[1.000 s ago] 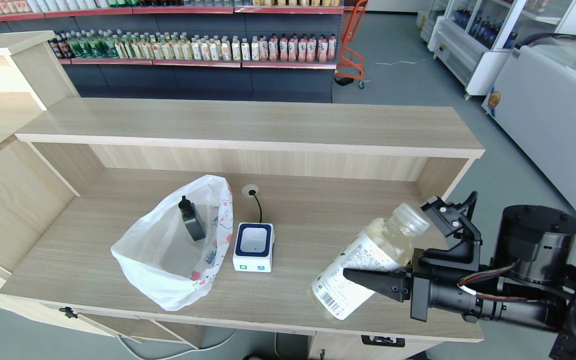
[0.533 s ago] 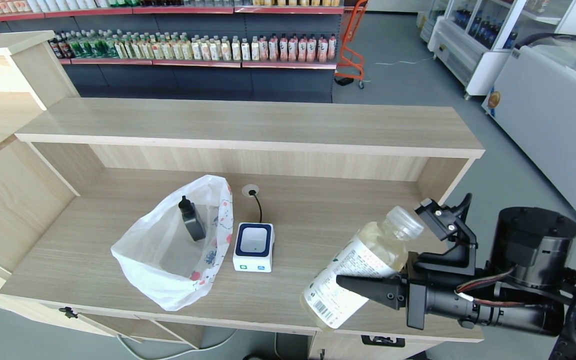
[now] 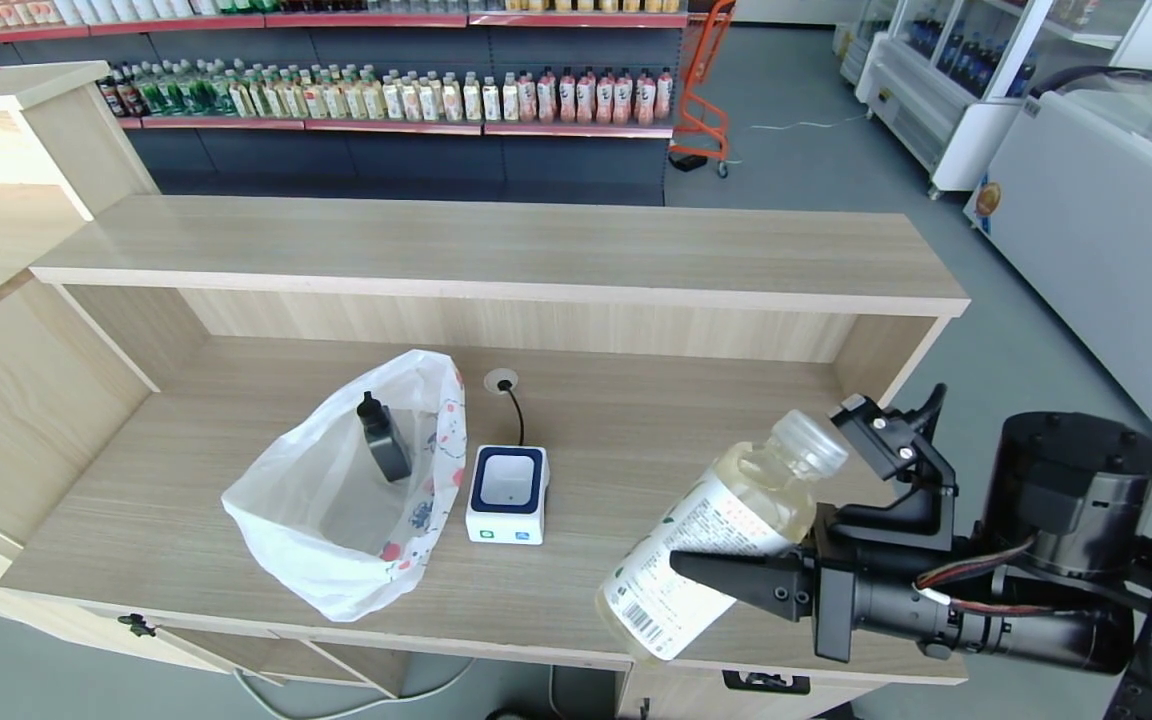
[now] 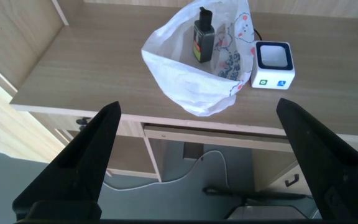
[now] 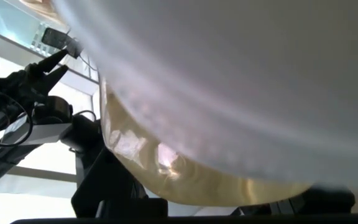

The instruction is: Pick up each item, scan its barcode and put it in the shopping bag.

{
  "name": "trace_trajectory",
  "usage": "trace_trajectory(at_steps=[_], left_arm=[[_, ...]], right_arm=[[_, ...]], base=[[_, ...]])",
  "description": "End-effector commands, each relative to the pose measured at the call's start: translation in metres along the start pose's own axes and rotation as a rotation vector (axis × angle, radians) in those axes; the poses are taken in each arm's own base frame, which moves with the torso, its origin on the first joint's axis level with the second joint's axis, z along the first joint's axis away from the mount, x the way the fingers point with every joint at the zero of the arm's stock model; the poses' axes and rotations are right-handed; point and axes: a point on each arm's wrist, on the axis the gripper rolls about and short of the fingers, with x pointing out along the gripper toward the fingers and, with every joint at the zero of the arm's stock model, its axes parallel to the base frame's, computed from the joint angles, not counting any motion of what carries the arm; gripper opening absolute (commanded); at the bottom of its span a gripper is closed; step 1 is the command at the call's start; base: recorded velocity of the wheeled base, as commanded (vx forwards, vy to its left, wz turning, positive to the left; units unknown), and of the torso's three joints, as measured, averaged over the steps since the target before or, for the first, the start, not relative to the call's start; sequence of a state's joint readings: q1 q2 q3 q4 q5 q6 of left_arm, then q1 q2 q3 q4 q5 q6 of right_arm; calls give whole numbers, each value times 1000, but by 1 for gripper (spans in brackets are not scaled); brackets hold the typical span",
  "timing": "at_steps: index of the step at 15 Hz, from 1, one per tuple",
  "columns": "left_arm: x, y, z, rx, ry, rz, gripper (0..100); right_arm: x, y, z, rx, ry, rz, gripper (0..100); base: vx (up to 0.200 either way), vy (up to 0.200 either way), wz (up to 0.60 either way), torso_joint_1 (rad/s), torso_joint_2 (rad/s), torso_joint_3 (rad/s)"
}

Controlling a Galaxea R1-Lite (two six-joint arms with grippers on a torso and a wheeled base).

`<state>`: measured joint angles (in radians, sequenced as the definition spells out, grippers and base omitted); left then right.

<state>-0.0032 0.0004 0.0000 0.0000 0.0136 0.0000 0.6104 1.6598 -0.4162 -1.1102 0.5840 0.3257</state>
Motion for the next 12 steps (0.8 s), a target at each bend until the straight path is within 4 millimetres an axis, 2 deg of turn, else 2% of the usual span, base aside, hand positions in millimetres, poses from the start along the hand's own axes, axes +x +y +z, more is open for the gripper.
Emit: trace_trajectory(at_steps=[1, 7, 9, 11, 12], left_arm=[[0, 0, 0, 0, 0, 0, 100], [0, 0, 0, 0, 0, 0, 100], [0, 0, 0, 0, 0, 0, 100], [0, 0, 0, 0, 0, 0, 100], [0, 0, 0, 0, 0, 0, 100]], right_arm=[[-1, 1, 1, -3, -3, 2, 0], [-6, 2, 4, -24, -23, -11, 0], [-29, -17, 20, -234, -78, -155, 0], [-73, -35, 27, -566, 7, -457, 0], [-96, -41, 31, -700, 69, -664, 0]], base=[[0, 0, 0, 0, 0, 0], [0, 0, 0, 0, 0, 0], [0, 0, 0, 0, 0, 0], [0, 0, 0, 0, 0, 0], [0, 0, 0, 0, 0, 0]])
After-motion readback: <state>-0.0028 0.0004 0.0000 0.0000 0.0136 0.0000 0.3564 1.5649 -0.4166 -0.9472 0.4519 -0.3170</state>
